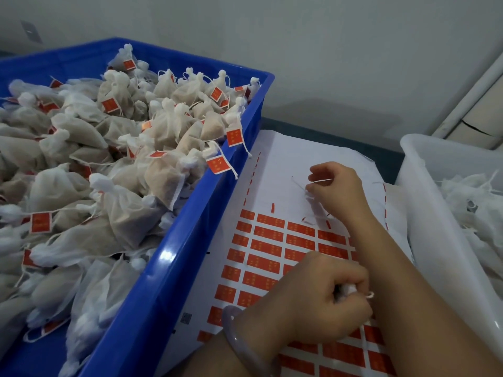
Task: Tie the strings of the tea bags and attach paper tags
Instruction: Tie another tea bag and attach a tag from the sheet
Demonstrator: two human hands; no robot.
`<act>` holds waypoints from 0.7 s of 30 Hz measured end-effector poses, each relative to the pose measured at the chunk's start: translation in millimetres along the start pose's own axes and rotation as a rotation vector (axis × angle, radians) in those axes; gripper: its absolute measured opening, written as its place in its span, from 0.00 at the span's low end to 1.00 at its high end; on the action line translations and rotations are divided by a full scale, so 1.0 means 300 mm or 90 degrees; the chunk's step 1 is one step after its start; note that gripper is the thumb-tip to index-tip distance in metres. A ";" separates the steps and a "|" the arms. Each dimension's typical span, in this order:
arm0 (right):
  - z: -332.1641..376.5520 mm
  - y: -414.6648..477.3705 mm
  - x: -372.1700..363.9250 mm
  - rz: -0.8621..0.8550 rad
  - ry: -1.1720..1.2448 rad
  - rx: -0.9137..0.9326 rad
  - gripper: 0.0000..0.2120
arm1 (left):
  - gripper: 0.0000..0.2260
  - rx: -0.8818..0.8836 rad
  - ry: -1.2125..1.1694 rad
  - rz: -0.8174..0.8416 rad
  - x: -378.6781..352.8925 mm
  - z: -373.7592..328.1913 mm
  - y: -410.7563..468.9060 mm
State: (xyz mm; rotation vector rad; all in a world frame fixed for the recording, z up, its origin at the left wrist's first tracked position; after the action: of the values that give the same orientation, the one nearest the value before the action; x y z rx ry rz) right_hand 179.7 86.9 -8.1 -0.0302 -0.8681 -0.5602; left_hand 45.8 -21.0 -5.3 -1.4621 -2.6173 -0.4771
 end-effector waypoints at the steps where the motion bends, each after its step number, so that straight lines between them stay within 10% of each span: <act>1: 0.003 -0.003 -0.011 0.015 -0.023 0.016 0.14 | 0.10 -0.001 0.002 0.000 0.000 0.000 0.000; 21: 0.004 0.018 -0.055 0.188 0.017 -0.095 0.08 | 0.08 0.002 -0.002 -0.012 0.004 0.008 0.000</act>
State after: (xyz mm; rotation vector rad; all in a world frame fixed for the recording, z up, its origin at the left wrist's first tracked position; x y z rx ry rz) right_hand 172.8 99.3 -18.3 -0.2813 -0.7769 -0.3464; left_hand 45.2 -19.4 -7.5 -1.4404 -2.6354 -0.4722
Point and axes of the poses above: each hand's wrist, its own y-axis towards the middle knuckle, its own x-axis out of the back of the hand, z = x × y, the point moved 7 cm from there along y, towards the middle knuckle, and after that the axes turned 4 degrees about x, right-handed, at the moved point
